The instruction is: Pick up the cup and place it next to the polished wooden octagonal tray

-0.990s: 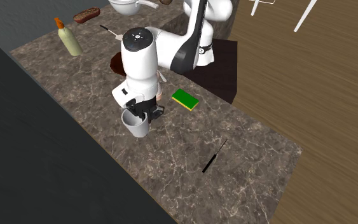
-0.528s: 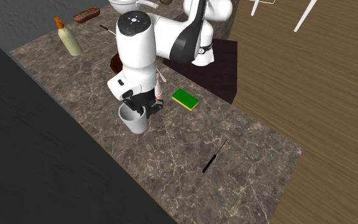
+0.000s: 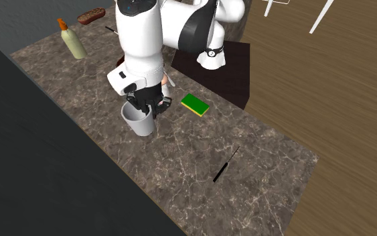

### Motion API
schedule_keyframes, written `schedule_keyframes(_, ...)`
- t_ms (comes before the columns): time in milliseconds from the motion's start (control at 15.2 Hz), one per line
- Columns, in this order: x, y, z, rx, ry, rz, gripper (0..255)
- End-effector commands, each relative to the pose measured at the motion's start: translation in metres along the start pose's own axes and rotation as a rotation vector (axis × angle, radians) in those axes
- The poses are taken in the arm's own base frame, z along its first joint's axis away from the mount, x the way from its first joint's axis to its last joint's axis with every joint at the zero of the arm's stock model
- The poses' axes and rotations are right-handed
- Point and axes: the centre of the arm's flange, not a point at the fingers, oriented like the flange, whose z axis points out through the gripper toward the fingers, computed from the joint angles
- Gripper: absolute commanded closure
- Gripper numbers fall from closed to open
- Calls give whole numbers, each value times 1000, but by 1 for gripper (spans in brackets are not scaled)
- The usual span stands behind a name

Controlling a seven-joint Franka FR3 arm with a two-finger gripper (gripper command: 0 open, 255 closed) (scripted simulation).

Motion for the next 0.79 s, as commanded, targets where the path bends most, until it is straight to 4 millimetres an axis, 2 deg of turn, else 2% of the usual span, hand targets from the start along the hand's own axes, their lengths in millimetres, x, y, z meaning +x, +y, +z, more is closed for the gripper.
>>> schedule_keyframes(0, 0, 2, -12, 0, 0, 0, 255)
schedule_keyframes(66, 0, 2, -13, 0, 0, 0, 255)
schedule_keyframes(726, -96, 93, -11, 0, 0, 0, 255)
